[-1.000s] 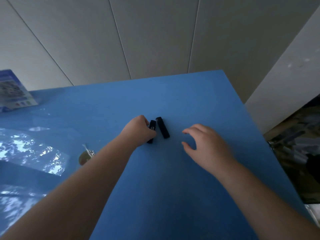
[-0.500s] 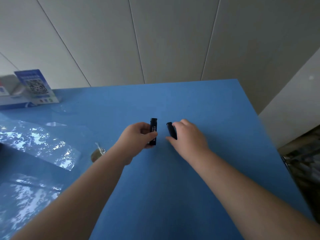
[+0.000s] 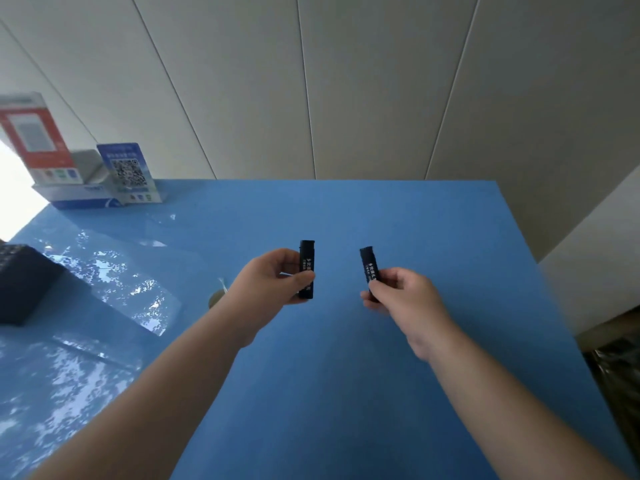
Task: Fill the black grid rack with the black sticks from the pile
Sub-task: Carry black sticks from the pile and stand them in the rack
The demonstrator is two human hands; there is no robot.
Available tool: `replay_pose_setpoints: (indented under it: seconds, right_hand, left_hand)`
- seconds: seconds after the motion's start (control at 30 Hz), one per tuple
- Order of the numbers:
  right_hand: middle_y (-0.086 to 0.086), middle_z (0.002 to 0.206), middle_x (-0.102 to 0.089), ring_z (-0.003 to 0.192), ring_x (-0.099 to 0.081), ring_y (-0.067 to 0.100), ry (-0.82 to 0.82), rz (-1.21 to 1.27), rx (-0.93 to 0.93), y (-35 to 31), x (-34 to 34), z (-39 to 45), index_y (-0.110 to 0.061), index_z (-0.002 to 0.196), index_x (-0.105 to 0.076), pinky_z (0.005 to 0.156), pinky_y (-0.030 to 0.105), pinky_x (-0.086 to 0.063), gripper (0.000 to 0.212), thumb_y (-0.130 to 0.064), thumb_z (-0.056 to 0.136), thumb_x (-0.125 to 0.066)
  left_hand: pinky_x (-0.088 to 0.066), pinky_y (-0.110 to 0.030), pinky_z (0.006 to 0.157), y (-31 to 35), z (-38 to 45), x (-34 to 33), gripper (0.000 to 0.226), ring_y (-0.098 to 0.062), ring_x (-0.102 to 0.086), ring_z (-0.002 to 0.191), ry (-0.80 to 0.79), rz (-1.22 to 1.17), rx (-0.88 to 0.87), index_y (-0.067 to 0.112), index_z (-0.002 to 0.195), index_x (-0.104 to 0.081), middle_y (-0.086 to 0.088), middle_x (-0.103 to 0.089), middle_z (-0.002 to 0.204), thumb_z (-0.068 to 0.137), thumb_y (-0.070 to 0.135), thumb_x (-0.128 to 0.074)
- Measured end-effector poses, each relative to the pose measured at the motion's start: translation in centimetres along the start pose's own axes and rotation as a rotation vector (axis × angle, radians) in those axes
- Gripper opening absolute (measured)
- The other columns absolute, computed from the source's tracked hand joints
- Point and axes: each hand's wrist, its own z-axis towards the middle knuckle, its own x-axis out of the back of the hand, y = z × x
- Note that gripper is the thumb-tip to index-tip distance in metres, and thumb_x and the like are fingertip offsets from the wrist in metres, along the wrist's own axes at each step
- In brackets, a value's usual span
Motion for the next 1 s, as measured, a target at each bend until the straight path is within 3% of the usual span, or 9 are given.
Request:
replay_pose_setpoints:
  seconds: [0.07,0.17,0.27,0.43,0.5,0.63,0.8,1.0]
  right_hand:
    - [0.01,0.094,-0.071,0.088,-0.076,0.02,-0.07,0.192,-0.054,-0.3,-0.6,-0.8,-0.002,0.103,-0.064,0.092,0.038,-0.058,0.009,-0.005,0.095,-0.059]
    - [0.012,0.099,-0.065,0.093,-0.075,0.023,-0.155,0.282,-0.047,-1.1,-1.8,-1.8,0.0,0.108,-0.06,0.087,0.037,-0.06,0.011,-0.003,0.097,-0.058]
    - [0.006,0.095,-0.066,0.09,-0.075,0.02,-0.187,0.152,0.05,-1.9,-3.5,-2.8,-0.012,0.109,-0.065,0.084,0.035,-0.061,0.016,-0.004,0.097,-0.059]
    - [0.002,0.094,-0.074,0.089,-0.074,0.017,-0.269,-0.052,0.146,-3.0,-7.5,-4.5,-0.018,0.098,-0.07,0.088,0.037,-0.06,0.007,-0.014,0.094,-0.065]
    - [0.002,0.093,-0.076,0.086,-0.075,0.017,-0.31,-0.067,0.17,-3.4,-9.5,-5.5,-0.017,0.099,-0.07,0.087,0.038,-0.06,0.006,-0.02,0.095,-0.066]
    - [0.002,0.091,-0.077,0.083,-0.075,0.018,-0.389,-0.086,0.236,-3.4,-14.4,-8.1,-0.017,0.1,-0.07,0.08,0.033,-0.061,0.007,-0.02,0.096,-0.066]
    - [0.014,0.101,-0.071,0.087,-0.073,0.02,-0.462,-0.145,0.301,-2.5,-21.8,-12.4,-0.025,0.107,-0.068,0.073,0.027,-0.06,0.017,-0.014,0.094,-0.067]
    - [0.004,0.094,-0.074,0.087,-0.073,0.021,-0.421,-0.129,0.351,-0.8,-31.5,-17.9,-0.021,0.099,-0.071,0.07,0.024,-0.059,0.007,-0.019,0.093,-0.069]
  left_hand:
    - [-0.058,-0.039,0.089,-0.3,-0.7,0.5,0.009,-0.02,-0.072,0.079,0.025,0.015,-0.003,0.014,0.094,-0.07,0.002,-0.07,0.075,0.09,0.006,-0.067]
    - [-0.056,-0.041,0.092,-0.9,-1.9,1.5,0.014,-0.02,-0.073,0.08,0.048,0.047,-0.001,0.022,0.087,-0.072,0.003,-0.072,0.078,0.089,0.009,-0.069]
    - [-0.056,-0.042,0.092,-1.5,-3.3,3.1,0.017,-0.022,-0.073,0.079,0.055,0.0,0.013,0.022,0.081,-0.072,0.001,-0.07,0.079,0.088,0.007,-0.069]
    - [-0.058,-0.041,0.087,-1.9,-6.1,7.3,0.014,-0.02,-0.069,0.079,0.103,-0.101,-0.005,0.012,0.097,-0.069,-0.005,-0.068,0.086,0.09,0.001,-0.066]
    - [-0.059,-0.039,0.084,-2.2,-7.4,9.5,0.014,-0.022,-0.069,0.084,0.131,-0.144,-0.024,0.01,0.102,-0.068,-0.011,-0.07,0.093,0.092,0.001,-0.064]
    - [-0.059,-0.037,0.08,-3.3,-10.3,14.5,0.011,-0.023,-0.067,0.08,0.207,-0.211,-0.027,0.008,0.105,-0.066,-0.003,-0.07,0.084,0.095,0.009,-0.062]
    - [-0.06,-0.034,0.08,-5.6,-15.2,21.7,0.012,-0.022,-0.073,0.086,0.257,-0.176,-0.031,0.007,0.104,-0.068,-0.008,-0.074,0.097,0.096,0.013,-0.061]
    - [-0.06,-0.033,0.083,-8.2,-21.0,30.7,0.013,-0.024,-0.073,0.093,0.279,-0.108,-0.05,0.011,0.107,-0.069,-0.012,-0.073,0.105,0.096,0.012,-0.062]
